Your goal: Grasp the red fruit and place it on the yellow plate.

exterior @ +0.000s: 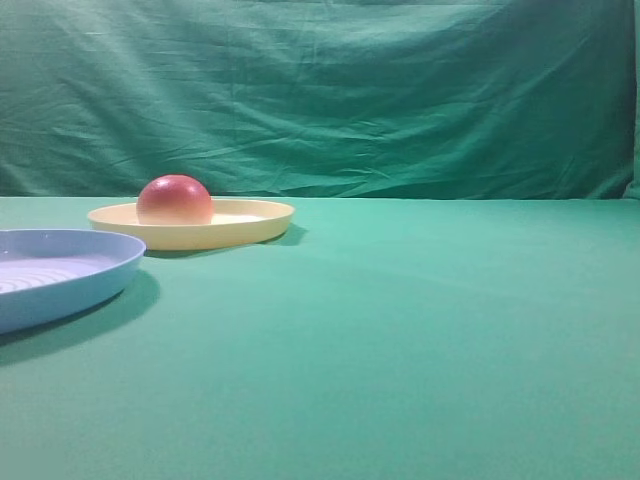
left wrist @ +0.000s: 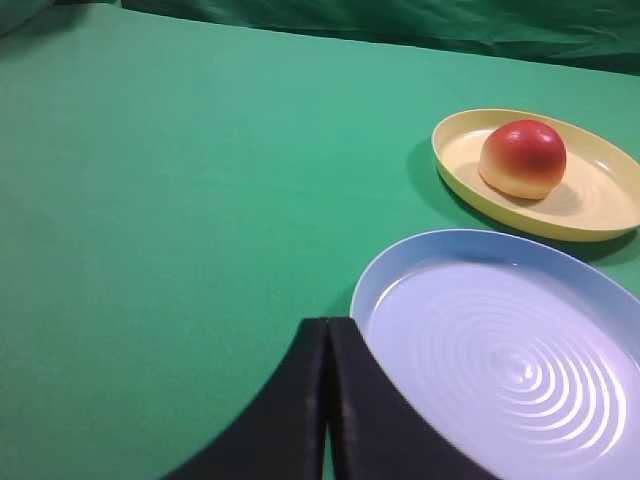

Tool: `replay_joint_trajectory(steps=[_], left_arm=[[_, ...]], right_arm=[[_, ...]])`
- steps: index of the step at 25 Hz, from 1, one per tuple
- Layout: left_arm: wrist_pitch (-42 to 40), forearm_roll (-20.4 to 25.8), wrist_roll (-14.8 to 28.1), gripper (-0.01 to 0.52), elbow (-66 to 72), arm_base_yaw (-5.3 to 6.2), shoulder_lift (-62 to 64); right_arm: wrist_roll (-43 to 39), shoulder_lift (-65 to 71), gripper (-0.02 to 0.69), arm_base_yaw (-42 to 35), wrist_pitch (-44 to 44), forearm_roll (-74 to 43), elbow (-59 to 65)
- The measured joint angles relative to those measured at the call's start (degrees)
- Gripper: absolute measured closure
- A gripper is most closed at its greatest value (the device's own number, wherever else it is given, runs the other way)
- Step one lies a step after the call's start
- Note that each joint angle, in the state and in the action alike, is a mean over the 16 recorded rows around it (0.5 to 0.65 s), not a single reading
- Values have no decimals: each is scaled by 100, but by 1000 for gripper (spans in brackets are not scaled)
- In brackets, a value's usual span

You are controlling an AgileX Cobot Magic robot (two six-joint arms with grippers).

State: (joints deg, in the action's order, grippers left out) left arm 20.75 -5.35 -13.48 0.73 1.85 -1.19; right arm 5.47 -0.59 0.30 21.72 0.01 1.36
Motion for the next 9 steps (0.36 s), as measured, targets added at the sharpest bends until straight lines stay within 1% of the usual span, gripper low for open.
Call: replay_joint_trajectory(steps=[9], left_arm=[[0, 0, 0, 514, 0, 0, 0]], right_arm=[[-3, 0, 665, 0, 0, 0, 0]])
